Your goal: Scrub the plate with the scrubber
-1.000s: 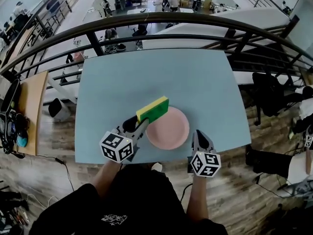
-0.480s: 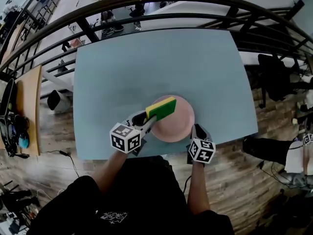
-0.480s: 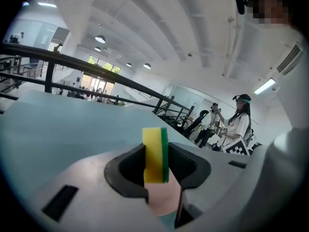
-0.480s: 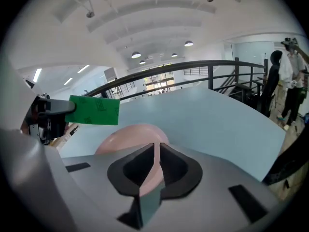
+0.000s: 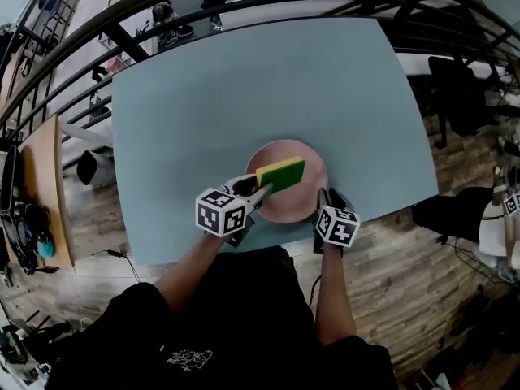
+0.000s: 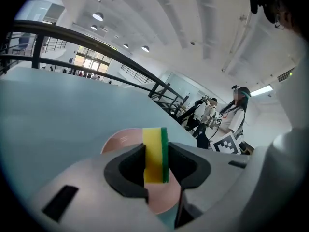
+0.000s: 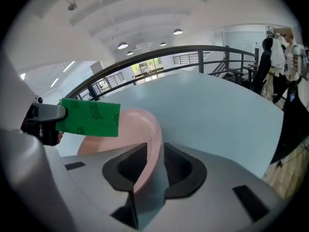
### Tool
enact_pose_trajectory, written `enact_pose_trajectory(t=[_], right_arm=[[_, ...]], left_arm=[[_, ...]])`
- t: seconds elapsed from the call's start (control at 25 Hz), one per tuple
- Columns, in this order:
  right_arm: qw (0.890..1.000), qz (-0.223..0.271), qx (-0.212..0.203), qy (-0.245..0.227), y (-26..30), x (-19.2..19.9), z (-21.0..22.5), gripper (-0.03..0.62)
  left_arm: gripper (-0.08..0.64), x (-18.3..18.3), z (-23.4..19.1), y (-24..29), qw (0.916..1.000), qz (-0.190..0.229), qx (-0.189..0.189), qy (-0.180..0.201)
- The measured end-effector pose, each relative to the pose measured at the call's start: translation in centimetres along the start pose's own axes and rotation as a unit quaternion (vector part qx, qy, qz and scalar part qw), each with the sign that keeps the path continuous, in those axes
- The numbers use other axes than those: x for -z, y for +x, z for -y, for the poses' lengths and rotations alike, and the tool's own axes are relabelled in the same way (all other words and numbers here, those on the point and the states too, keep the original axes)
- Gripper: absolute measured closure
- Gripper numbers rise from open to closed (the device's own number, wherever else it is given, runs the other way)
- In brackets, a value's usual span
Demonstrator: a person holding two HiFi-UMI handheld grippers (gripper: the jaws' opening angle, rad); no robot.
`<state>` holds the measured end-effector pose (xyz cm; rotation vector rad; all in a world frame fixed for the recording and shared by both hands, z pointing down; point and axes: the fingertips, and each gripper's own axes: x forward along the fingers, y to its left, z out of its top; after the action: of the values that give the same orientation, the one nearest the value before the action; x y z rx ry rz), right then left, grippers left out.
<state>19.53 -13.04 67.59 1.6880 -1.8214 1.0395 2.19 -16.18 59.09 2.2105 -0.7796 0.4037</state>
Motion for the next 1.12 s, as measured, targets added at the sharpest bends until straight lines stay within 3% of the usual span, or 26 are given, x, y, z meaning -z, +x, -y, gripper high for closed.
enact_pose_trajectory(t=[0.28,0.52,1.12], right_arm=[[0.999,-0.02,0.01,0.037,1.3,1.5,0.4,0.546],[0.999,-0.019,0.014,0.046,1.6,1.6,0.4,0.552],[0.998,-0.012,0.029,0.061,2.1,1.5,1.2,0.568]], left_arm=[[0.428,2.0,0.7,2.7,0.9986,-0.043,0.031,-0.004],[0.428,3.4,1.2,4.1,0.9968,-0.065,0.044,-0.016],[0.428,3.1,0.3,6.2,0.9961,-0.055,0.043,-0.055]])
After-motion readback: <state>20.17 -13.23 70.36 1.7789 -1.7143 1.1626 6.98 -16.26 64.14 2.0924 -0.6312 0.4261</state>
